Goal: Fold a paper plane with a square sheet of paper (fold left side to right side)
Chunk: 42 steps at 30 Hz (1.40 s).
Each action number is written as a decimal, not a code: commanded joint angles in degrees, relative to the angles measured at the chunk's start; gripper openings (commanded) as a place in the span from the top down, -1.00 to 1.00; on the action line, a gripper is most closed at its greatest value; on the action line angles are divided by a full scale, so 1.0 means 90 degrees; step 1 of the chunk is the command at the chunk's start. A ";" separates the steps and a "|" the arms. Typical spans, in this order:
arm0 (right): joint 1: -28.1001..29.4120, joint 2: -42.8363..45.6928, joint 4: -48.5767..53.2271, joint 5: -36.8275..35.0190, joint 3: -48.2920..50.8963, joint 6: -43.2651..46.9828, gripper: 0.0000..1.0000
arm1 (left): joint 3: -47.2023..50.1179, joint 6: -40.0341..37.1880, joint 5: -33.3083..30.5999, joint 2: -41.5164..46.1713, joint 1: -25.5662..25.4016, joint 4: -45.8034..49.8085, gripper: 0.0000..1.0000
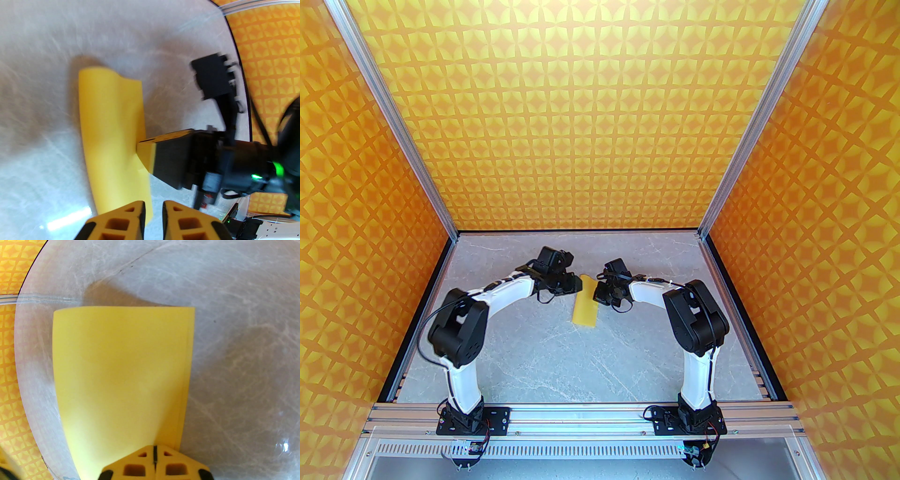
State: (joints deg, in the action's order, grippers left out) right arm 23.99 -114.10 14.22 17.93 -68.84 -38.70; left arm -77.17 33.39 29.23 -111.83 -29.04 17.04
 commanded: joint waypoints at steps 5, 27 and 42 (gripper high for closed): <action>0.0010 -0.0299 0.0463 -0.0230 0.0041 0.0064 1.00 | -0.0048 0.0295 0.0338 -0.0444 -0.0006 -0.0342 0.51; 0.0006 -0.0384 0.0579 -0.0284 -0.0104 0.0135 1.00 | -0.0307 -0.0344 -0.0858 -0.1079 0.0043 0.0872 0.57; 0.0010 -0.0369 0.0627 -0.0318 -0.0098 0.0159 1.00 | -0.0959 -0.0131 -0.0237 -0.0835 0.0101 0.0613 0.48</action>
State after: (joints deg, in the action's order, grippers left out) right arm 23.99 -114.76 15.81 17.96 -70.15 -38.24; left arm -82.63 31.68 25.04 -120.07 -28.58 22.83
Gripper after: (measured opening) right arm 0.042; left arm 0.259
